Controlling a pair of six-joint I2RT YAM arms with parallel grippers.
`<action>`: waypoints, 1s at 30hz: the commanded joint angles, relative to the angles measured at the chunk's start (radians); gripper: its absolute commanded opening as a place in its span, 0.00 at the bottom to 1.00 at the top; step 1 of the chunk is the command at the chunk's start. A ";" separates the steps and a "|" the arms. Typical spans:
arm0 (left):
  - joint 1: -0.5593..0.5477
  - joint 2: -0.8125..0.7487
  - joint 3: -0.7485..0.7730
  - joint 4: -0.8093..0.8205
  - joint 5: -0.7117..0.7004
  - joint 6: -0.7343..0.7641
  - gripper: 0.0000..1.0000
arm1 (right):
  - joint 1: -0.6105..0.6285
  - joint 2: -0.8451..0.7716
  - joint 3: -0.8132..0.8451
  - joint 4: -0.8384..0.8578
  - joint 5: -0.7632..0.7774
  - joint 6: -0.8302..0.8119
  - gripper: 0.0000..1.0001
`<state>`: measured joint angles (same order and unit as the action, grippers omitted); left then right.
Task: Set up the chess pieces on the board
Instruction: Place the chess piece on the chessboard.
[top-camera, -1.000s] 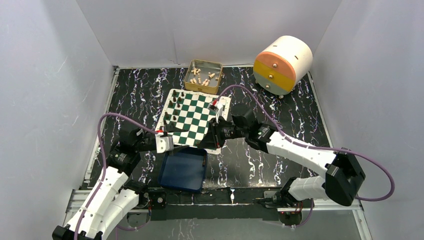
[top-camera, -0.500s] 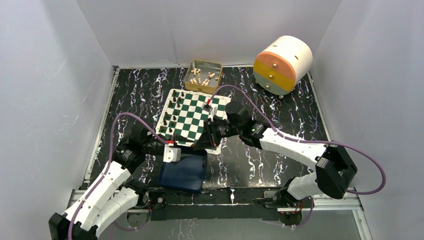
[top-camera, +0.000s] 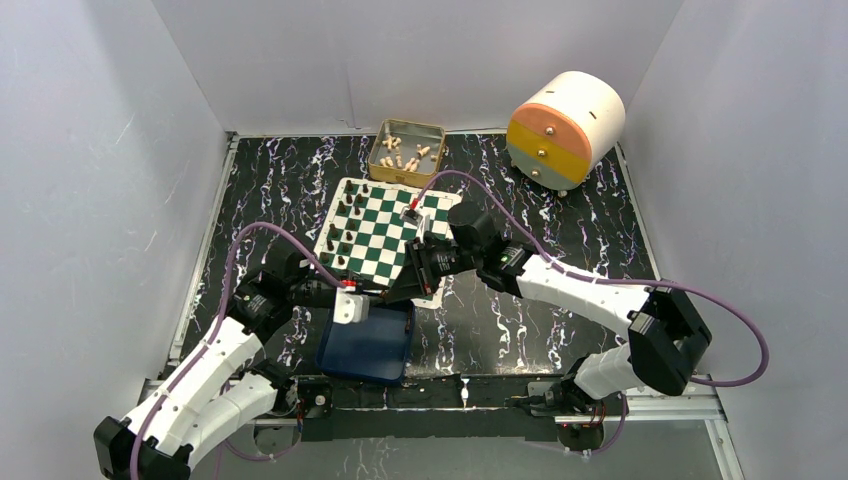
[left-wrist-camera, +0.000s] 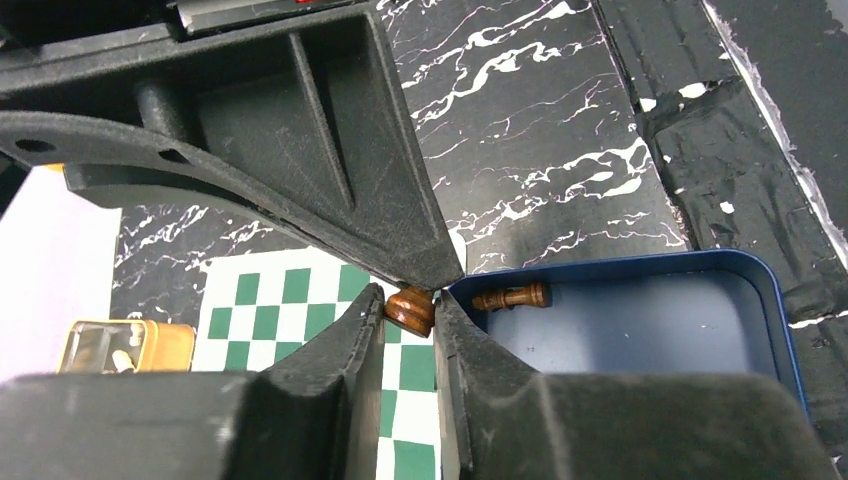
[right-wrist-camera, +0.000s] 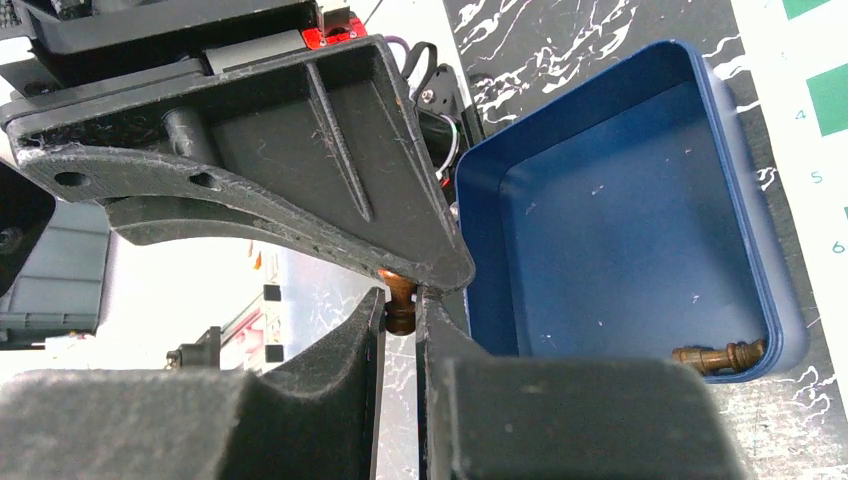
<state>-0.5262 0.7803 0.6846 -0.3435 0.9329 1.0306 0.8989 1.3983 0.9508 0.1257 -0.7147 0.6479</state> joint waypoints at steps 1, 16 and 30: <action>-0.008 -0.012 0.038 -0.022 0.005 -0.051 0.13 | -0.008 -0.017 0.067 0.020 0.048 -0.015 0.15; -0.008 -0.045 -0.010 0.408 -0.301 -0.787 0.00 | -0.011 -0.130 -0.091 0.301 0.372 0.128 0.23; -0.009 -0.025 -0.045 0.544 -0.434 -1.024 0.00 | -0.012 -0.156 -0.117 0.386 0.502 0.168 0.19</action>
<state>-0.5308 0.7597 0.6395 0.1211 0.5400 0.0826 0.8902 1.2778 0.8520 0.4461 -0.2924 0.8028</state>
